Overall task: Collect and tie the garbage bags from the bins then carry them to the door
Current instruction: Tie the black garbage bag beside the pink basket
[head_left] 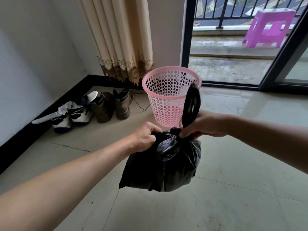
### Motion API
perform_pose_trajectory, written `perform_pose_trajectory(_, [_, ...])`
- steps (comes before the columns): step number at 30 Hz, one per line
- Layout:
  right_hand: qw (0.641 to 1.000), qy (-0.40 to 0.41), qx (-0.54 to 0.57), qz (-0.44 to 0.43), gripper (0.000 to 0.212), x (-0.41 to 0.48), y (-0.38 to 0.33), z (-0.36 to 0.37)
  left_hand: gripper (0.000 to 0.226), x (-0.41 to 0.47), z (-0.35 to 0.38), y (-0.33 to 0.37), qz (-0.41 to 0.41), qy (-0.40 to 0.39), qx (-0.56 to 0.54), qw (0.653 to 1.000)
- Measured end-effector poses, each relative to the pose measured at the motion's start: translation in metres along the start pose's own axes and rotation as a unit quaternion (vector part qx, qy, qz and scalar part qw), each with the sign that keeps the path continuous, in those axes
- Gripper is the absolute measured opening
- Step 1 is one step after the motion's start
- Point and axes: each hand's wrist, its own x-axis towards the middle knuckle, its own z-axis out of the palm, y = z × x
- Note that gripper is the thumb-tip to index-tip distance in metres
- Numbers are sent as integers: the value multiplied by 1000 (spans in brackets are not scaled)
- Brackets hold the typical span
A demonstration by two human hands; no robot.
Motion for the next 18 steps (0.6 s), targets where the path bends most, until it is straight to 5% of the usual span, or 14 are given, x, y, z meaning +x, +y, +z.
perform_pose_trajectory(2, [981,112,-149,-46,21,4,2,5,26,0,3,-2,-19,-12,12,1000])
perform_pose_trajectory(5, [856,256,-414,-174,19,13,14,4,41,-1,11,6,-7,-12,1,1000])
perform_pose_trajectory(7, [777,295,-503,-239,13,17,24,5,35,3,15,11,17,-12,-7,1000])
perform_pose_trajectory(9, [741,299,-533,-278,5,20,31,6,32,3,15,14,14,-18,-9,1000])
perform_pose_trajectory(11, [773,284,-494,-279,9,22,35,7,36,1,15,6,-17,-16,7,1000])
perform_pose_trajectory(15, [960,218,-149,-92,5,19,34,12,32,-8,16,-24,-115,4,-41,993])
perform_pose_trajectory(18, [977,202,63,7,9,14,40,13,26,-12,19,-42,-175,-33,-65,982])
